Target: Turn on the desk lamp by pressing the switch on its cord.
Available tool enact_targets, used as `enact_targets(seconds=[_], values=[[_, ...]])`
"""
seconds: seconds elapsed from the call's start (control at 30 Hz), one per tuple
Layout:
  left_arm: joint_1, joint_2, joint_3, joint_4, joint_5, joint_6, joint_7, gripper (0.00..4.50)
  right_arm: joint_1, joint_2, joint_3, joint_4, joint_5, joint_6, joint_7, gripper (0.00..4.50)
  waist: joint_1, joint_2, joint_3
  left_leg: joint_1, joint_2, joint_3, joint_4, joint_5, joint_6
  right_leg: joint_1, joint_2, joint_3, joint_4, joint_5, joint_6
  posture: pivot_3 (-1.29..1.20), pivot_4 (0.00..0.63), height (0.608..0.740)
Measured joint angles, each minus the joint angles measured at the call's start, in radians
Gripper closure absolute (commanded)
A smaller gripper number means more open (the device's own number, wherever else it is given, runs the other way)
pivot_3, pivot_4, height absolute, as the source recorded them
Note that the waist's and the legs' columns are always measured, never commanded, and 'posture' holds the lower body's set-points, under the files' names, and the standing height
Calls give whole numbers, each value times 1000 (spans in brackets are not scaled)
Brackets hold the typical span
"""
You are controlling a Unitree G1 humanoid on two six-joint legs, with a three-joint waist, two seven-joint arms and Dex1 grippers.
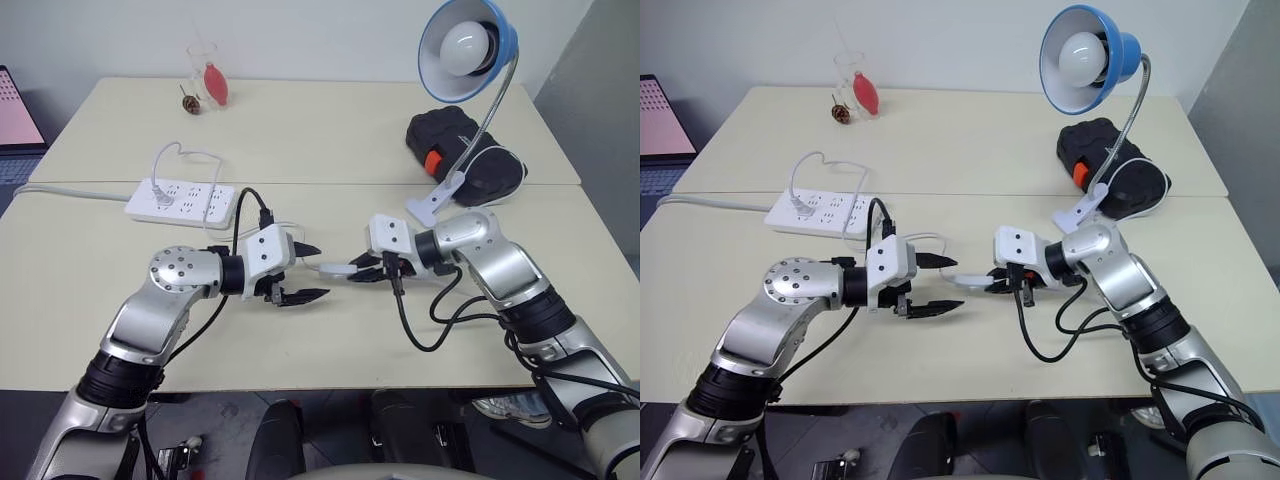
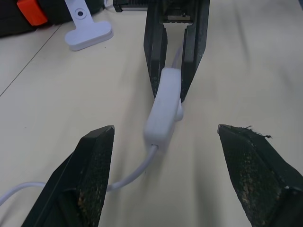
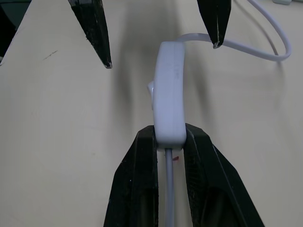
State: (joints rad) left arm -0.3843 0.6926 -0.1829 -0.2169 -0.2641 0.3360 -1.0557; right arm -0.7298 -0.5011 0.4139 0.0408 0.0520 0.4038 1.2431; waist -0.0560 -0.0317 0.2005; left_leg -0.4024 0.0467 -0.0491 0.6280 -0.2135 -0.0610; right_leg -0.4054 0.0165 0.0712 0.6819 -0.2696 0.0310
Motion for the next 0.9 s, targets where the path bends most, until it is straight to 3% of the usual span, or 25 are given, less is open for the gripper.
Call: enact_targets(seconds=[0.47, 0.7, 0.9], values=[[-6, -24, -10, 0, -1, 8, -5, 876, 0, 1, 2, 0, 0, -3, -2, 4117, 0, 0, 0, 0, 0, 0, 0, 0, 0, 0, 0, 0, 0, 0, 0, 0, 150, 740], [-33, -36, -35, 37, 19, -10, -13, 2074, -1, 2, 3, -3, 0, -5, -2, 4117, 0, 0, 0, 0, 0, 0, 0, 0, 0, 0, 0, 0, 0, 0, 0, 0, 150, 740], [-47, -33, -49, 74, 49, -57, -28, 3429, -2, 2, 3, -10, 0, -5, 1, 4117, 0, 0, 0, 0, 0, 0, 0, 0, 0, 0, 0, 0, 0, 0, 0, 0, 150, 740]])
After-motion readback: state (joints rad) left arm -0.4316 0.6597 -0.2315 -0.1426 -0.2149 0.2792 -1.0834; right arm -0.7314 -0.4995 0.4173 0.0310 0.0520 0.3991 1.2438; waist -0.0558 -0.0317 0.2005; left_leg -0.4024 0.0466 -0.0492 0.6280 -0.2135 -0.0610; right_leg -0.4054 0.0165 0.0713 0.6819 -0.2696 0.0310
